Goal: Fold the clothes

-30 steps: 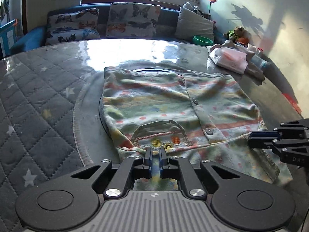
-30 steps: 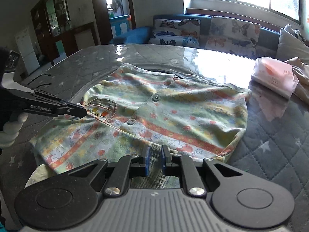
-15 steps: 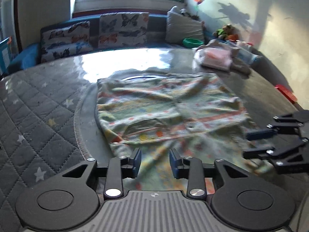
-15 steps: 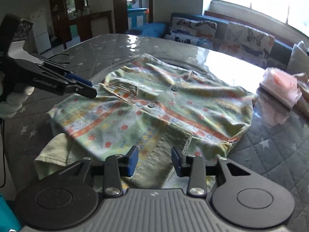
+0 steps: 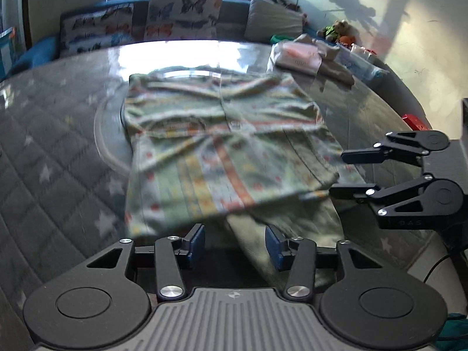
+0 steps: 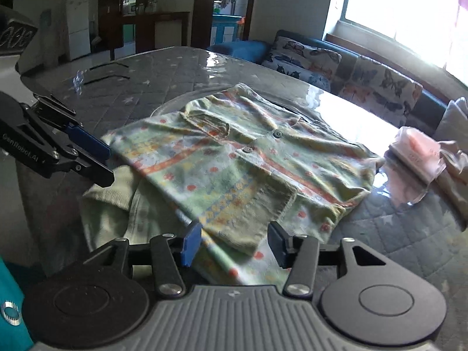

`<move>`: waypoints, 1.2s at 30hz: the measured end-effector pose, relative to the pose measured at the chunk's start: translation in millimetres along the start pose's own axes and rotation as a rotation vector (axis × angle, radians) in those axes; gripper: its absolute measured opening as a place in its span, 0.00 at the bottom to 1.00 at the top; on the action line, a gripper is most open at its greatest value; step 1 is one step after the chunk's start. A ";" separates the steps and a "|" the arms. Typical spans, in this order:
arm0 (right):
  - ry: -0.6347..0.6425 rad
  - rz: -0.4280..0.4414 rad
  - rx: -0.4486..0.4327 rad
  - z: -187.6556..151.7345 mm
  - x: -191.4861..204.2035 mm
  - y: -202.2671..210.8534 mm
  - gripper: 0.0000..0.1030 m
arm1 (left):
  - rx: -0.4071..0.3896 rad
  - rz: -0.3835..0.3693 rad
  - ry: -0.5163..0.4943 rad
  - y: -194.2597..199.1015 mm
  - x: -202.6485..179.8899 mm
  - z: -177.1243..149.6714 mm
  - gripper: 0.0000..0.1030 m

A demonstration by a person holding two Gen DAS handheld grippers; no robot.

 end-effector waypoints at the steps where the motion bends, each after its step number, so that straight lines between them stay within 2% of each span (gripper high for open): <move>1: 0.010 -0.005 -0.002 -1.9 1.1 4.2 0.50 | 0.015 -0.012 0.012 -1.6 -1.0 -2.2 0.48; 8: 0.121 -0.030 0.024 -25.0 12.7 15.3 0.51 | 0.094 -0.047 0.040 -12.9 -10.2 -11.4 0.45; 9: 0.134 -0.029 0.026 -28.0 14.4 15.8 0.51 | 0.102 -0.054 0.046 -13.4 -10.7 -11.2 0.43; 10: 0.145 -0.029 0.029 -30.8 16.0 15.8 0.51 | 0.102 -0.063 0.045 -12.3 -11.1 -9.6 0.34; 11: 0.160 -0.022 0.036 -34.5 18.5 14.5 0.51 | 0.101 -0.072 0.043 -11.2 -11.5 -8.1 0.30; 14: 0.197 -0.021 0.024 -38.2 24.3 13.9 0.53 | 0.092 -0.094 0.035 -6.5 -12.6 -2.3 0.20; 20: 0.279 0.000 -0.035 -34.3 38.4 12.4 0.58 | 0.057 -0.159 0.050 4.9 -9.0 28.7 0.18; 25: 0.274 -0.006 -0.092 -21.9 40.8 -0.8 0.58 | 0.049 -0.192 0.059 3.2 -3.9 55.3 0.18; 27: 0.243 0.015 -0.109 -12.9 38.6 -5.1 0.55 | 0.049 -0.200 0.057 0.5 -2.2 63.4 0.18; 30: 0.181 0.065 -0.116 0.5 33.4 -11.2 0.42 | 0.049 -0.209 0.048 -3.4 0.0 69.6 0.18; 32: 0.112 0.120 -0.099 8.7 26.1 -14.3 0.26 | 0.038 -0.207 0.032 -1.9 2.3 68.6 0.21; 33: 0.074 0.151 -0.091 13.0 21.8 -15.6 0.24 | 0.028 -0.205 0.021 0.7 4.2 66.8 0.24; 36: -0.024 0.215 -0.068 22.3 7.8 -14.4 0.18 | -0.009 -0.184 -0.004 12.3 12.0 58.6 0.45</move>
Point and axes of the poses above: each gripper's, at about its wrist camera, not at the fingertips, and y roughly against the way its jaws point, x to its left, z to its top, the point moved 6 cm from there along -y, roughly the way its jaws point, and after that the axes turned 6 degrees about x, right-handed, at the moved point
